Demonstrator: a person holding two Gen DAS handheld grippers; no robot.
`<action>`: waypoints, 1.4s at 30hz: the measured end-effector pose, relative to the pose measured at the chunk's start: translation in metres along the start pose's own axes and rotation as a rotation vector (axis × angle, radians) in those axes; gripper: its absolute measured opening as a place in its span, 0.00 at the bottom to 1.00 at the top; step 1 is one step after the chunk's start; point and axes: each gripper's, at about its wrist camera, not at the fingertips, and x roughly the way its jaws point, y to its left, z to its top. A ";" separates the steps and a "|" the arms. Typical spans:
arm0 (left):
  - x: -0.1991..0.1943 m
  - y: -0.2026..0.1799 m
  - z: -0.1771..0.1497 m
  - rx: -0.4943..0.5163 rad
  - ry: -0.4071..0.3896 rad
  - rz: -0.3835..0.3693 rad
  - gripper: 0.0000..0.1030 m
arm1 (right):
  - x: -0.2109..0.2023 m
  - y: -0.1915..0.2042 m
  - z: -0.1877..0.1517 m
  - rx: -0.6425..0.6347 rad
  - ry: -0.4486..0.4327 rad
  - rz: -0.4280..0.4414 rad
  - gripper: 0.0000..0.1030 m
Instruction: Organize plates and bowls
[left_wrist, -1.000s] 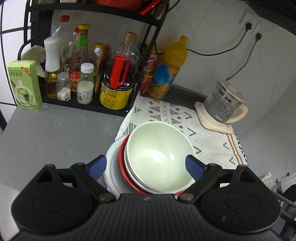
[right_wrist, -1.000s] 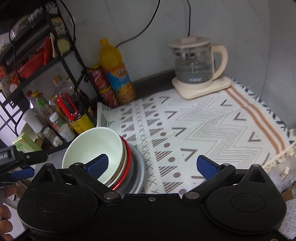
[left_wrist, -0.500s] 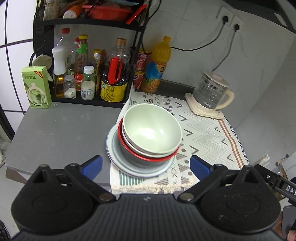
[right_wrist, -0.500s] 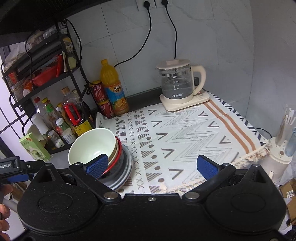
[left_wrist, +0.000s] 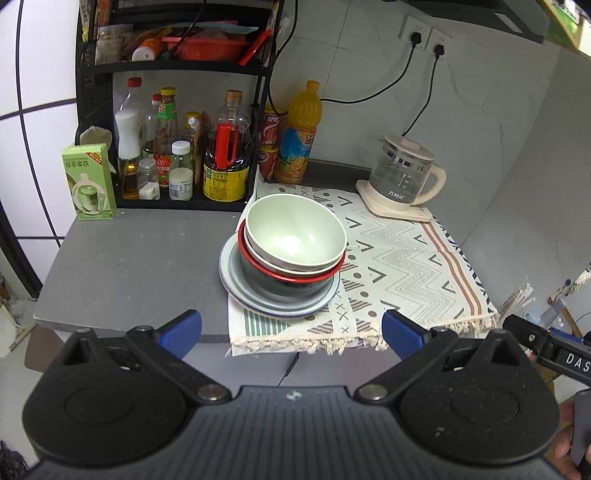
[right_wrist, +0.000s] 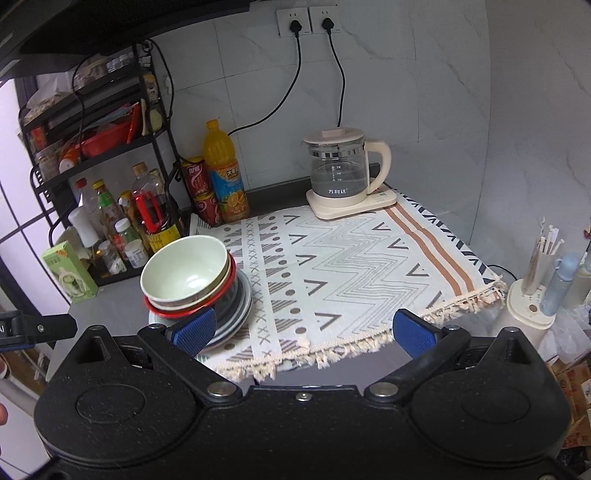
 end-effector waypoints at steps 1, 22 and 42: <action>-0.004 0.000 -0.003 0.005 -0.001 -0.001 1.00 | -0.004 0.000 -0.002 -0.005 0.000 -0.002 1.00; -0.060 0.015 -0.039 0.052 -0.041 0.044 1.00 | -0.049 0.003 -0.027 -0.058 0.007 0.012 1.00; -0.067 0.023 -0.041 0.040 -0.055 0.047 1.00 | -0.049 0.008 -0.029 -0.082 0.013 0.045 1.00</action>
